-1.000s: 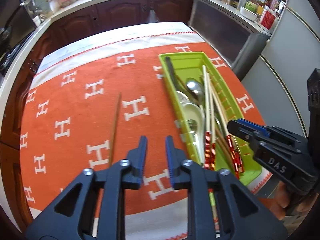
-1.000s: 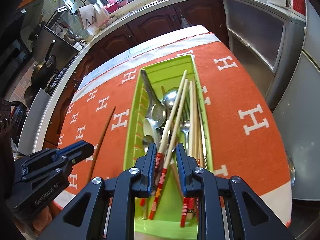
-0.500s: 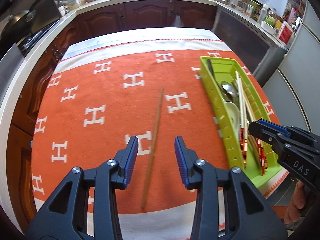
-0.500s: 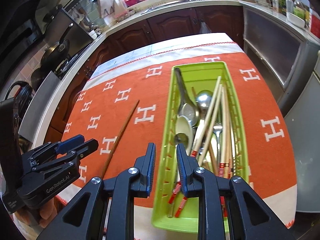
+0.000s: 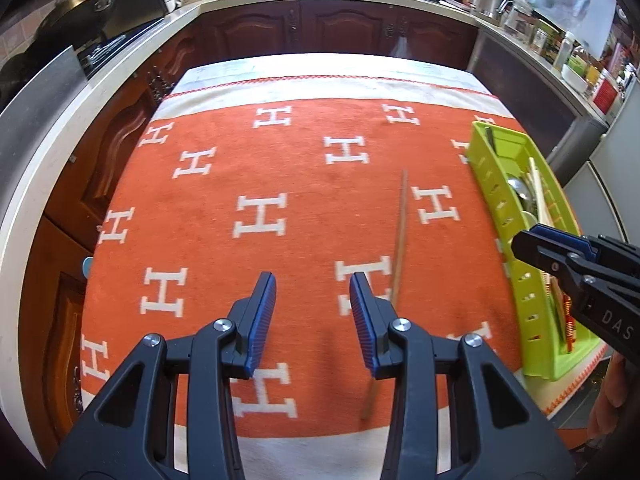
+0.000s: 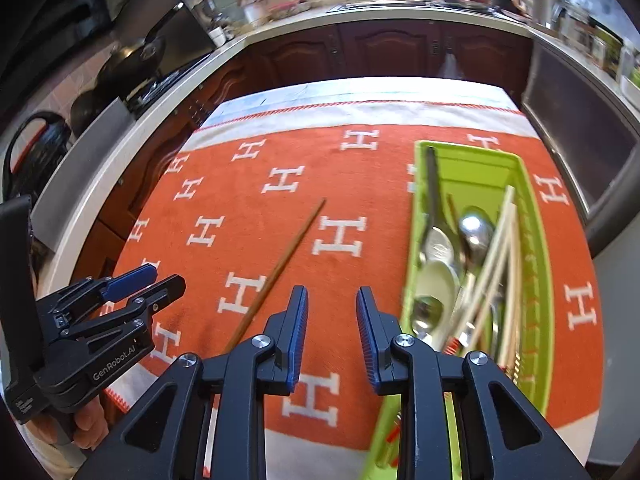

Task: Organize utensils
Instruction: 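Move the right tool over the last brown wooden chopstick, then close the right tool on the brown wooden chopstick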

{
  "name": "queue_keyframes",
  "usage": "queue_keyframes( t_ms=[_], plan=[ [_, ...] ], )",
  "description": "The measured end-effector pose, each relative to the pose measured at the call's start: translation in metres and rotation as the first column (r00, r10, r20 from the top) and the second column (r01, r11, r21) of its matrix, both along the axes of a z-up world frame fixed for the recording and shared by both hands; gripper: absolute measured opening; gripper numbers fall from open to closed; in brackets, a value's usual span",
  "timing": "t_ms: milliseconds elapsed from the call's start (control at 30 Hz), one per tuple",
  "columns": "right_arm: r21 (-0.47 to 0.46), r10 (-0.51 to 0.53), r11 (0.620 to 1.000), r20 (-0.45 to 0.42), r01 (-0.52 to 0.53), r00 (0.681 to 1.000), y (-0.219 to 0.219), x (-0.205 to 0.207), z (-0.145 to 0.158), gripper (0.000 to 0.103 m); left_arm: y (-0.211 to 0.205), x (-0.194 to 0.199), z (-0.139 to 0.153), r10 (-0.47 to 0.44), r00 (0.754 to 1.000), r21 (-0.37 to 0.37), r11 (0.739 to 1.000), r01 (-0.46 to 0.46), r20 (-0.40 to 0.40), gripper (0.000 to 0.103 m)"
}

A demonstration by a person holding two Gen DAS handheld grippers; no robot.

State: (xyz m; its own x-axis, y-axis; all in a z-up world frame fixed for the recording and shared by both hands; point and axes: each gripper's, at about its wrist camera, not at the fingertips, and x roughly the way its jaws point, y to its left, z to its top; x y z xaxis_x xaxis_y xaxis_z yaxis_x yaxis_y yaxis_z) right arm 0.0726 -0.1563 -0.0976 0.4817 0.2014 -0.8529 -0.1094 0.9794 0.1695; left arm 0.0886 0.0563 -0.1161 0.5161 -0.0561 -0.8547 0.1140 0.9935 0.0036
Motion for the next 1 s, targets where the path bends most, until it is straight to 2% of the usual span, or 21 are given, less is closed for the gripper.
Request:
queue_keyframes(
  t_ms=[100, 267, 600, 700, 800, 933, 1000],
  plan=[
    [0.002, 0.027, 1.0, -0.013, -0.027, 1.0, 0.017, 0.014, -0.009, 0.026, 0.009, 0.004, -0.005, 0.024, 1.0, 0.011, 1.0, -0.024, 0.0, 0.035],
    [0.06, 0.048, 0.997, -0.06, -0.045, 0.997, 0.046, 0.032, -0.033, 0.026, 0.03, 0.012, -0.015, 0.084, 0.996, 0.012, 0.996, -0.084, -0.013, 0.035],
    [-0.029, 0.054, 0.998, -0.124, -0.058, 0.991, 0.1, 0.036, -0.087, 0.027, 0.061, 0.012, -0.031, 0.154, 0.987, -0.008, 0.988, -0.154, -0.038, 0.035],
    [-0.049, 0.05, 0.997, -0.101, -0.055, 0.994, 0.107, 0.033, -0.09, 0.034, 0.064, 0.012, -0.034, 0.158, 0.987, -0.01, 0.987, -0.158, -0.039, 0.035],
    [-0.091, 0.046, 0.994, -0.071, -0.052, 0.996, 0.113, 0.029, -0.09, 0.034, 0.066, 0.013, -0.036, 0.159, 0.986, -0.018, 0.987, -0.16, -0.043, 0.035],
    [-0.2, 0.075, 0.977, -0.009, -0.076, 0.997, 0.128, 0.018, -0.092, 0.033, 0.067, 0.012, -0.036, 0.158, 0.987, -0.021, 0.987, -0.159, -0.042, 0.036],
    [-0.195, 0.072, 0.978, -0.013, -0.073, 0.997, 0.128, 0.019, -0.092, 0.033, 0.067, 0.012, -0.036, 0.158, 0.986, -0.022, 0.987, -0.159, -0.042, 0.036]
  ],
)
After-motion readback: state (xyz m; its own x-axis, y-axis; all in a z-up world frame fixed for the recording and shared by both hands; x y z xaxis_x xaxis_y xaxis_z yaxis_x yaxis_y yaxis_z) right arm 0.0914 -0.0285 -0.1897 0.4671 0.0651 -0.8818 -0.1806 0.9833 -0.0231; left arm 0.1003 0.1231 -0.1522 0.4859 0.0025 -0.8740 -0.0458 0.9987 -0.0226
